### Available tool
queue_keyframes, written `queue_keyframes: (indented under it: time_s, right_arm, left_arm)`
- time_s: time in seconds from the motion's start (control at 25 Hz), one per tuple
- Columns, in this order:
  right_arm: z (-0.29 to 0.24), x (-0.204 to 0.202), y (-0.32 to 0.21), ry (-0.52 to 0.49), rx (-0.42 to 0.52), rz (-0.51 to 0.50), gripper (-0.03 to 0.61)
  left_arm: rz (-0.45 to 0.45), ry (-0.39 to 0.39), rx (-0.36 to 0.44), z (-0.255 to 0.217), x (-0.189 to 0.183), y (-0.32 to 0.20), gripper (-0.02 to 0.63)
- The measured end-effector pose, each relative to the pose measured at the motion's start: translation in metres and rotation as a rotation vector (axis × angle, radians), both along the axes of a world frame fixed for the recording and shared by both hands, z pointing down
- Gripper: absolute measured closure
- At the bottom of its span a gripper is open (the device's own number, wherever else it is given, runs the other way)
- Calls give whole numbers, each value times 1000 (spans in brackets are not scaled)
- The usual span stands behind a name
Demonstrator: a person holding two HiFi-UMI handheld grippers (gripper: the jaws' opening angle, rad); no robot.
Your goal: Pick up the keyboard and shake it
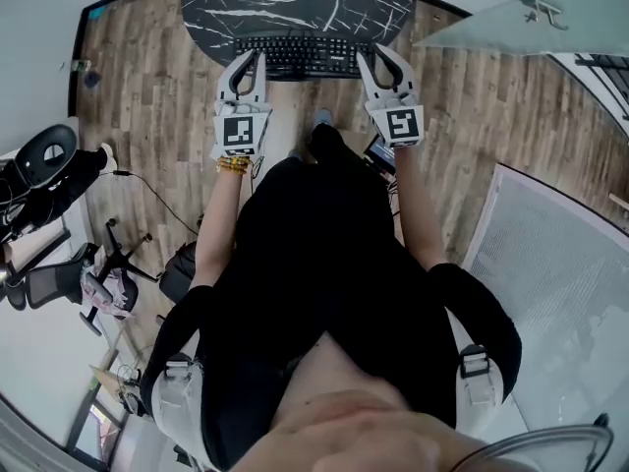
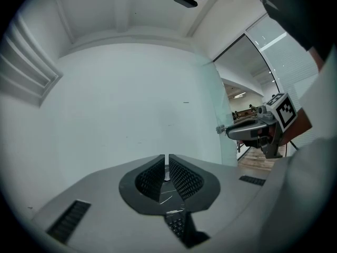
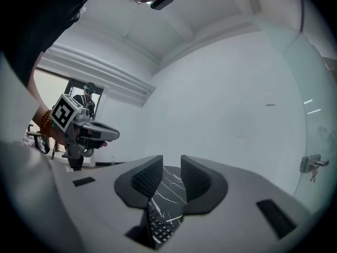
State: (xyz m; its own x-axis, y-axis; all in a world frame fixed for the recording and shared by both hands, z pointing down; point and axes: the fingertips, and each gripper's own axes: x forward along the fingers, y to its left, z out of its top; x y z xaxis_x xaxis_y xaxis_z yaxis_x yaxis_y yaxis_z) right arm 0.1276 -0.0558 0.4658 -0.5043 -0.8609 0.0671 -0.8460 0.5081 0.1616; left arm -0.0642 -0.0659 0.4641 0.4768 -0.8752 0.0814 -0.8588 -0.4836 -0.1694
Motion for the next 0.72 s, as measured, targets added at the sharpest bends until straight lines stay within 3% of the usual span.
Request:
queue_keyframes:
  time_s: [0.4,0.72]
  right_arm:
    - [33,24,-42,-1,-81,-15,479]
    - [102,34,-61,22,-246,-7,432]
  left_arm:
    - [-47,-6,-89,31,7,-31,600]
    - [-68,-11,-272,98,-22,-49,600]
